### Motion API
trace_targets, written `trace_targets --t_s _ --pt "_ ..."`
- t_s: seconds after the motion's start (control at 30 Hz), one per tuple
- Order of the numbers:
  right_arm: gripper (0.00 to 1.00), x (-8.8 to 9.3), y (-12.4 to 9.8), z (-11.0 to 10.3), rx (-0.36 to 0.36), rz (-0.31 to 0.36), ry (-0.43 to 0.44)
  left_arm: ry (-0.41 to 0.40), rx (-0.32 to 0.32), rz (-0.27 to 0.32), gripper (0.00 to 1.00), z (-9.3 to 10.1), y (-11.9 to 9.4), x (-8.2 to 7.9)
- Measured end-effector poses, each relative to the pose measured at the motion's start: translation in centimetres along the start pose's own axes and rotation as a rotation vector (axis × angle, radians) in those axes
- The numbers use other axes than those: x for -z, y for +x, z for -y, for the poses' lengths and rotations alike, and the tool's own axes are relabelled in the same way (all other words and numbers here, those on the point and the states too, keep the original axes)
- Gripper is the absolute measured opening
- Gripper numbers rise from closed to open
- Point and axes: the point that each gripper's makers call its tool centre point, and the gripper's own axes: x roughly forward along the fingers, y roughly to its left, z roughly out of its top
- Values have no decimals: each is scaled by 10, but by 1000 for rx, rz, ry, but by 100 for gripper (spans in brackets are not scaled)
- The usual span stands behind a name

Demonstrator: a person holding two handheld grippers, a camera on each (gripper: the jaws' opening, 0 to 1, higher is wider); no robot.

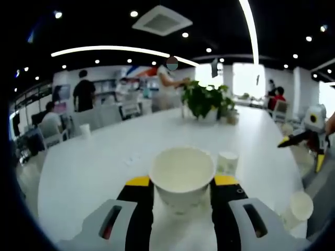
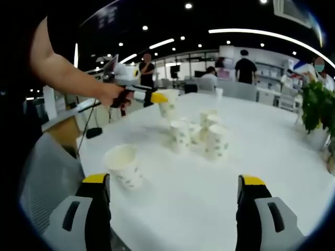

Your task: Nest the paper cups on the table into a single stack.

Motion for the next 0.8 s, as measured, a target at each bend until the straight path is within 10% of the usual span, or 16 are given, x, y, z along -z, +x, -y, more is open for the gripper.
trace_targets --t_s 0.8 --pt "100 -8 11 6 -5 -7 -10 -8 30 39 39 0 -7 -31"
